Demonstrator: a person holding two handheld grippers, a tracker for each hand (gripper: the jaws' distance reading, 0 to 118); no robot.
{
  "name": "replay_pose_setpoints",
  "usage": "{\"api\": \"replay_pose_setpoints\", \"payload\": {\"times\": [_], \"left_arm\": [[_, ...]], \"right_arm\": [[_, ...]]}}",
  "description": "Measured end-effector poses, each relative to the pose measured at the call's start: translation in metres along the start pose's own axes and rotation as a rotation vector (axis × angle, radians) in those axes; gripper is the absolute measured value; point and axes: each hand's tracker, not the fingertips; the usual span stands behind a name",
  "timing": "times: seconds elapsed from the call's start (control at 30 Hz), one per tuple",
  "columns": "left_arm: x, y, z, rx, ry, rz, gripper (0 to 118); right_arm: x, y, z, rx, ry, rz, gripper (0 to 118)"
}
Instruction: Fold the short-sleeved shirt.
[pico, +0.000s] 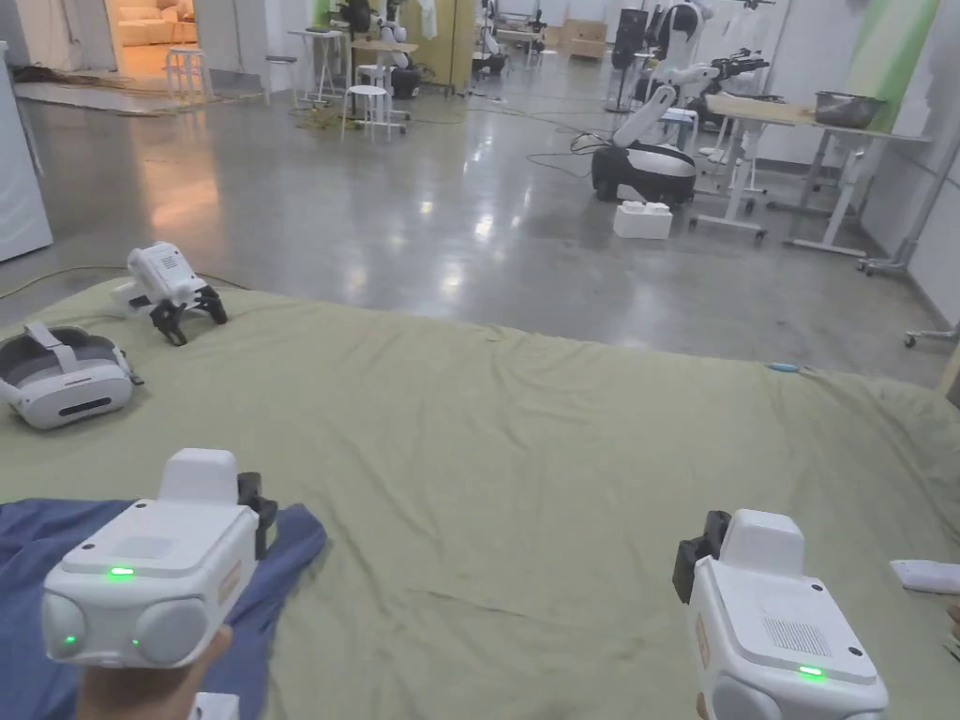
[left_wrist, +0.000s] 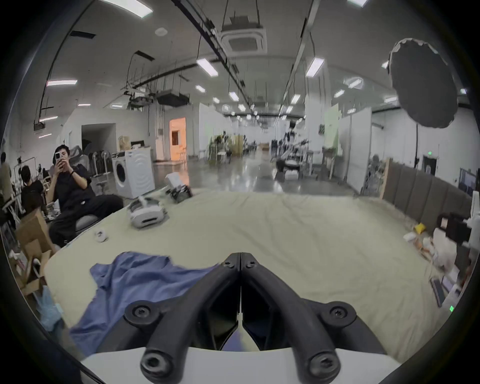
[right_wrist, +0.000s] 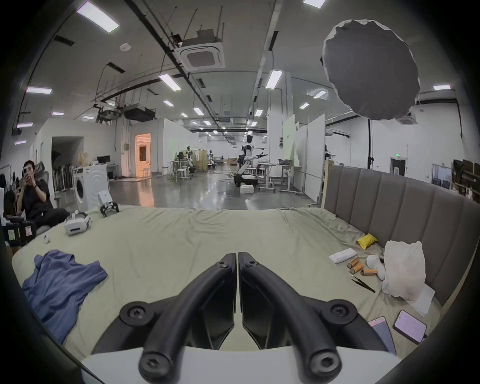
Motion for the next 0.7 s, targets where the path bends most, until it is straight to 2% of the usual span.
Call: {"api": "replay_pose_setpoints", "payload": {"times": [0.07,0.17,0.37,0.43,0.47,0.5,0.53,0.57,0.7], "left_arm": [[-0.03,-0.005,-0.002,-0.068,0.051,-0.001,0],[-0.087,-0.016,-0.01,-0.2,0.098,0.067,0],[-0.176,-0.057,-0.043,-0.47,0.114,0.122,3],[-0.192,-0.072,-0.056,-0.525,0.085,0.158,20],[-0.197,-0.078,-0.062,-0.549,0.077,0.169,39],[-0.201,-0.086,-0.071,-0.573,0.05,0.184,74],[-0.205,-0.094,-0.081,-0.612,0.051,0.178,94],[-0.204,-0.102,-0.09,-0.638,0.056,0.18,105],[-0.199,-0.126,-0.118,-0.687,0.044,0.178,106]], "right_arm": [[-0.008,-0.002,0.001,-0.011,0.013,0.019,1],[-0.018,-0.008,-0.006,-0.035,0.035,0.032,1],[-0.039,-0.023,-0.015,-0.083,0.07,0.065,1],[-0.045,-0.029,-0.018,-0.102,0.077,0.068,1],[-0.047,-0.033,-0.02,-0.114,0.081,0.068,1],[-0.049,-0.036,-0.021,-0.125,0.086,0.069,1],[-0.051,-0.039,-0.021,-0.132,0.085,0.071,1],[-0.052,-0.041,-0.021,-0.139,0.086,0.075,1],[-0.054,-0.049,-0.022,-0.164,0.08,0.091,1]]}}
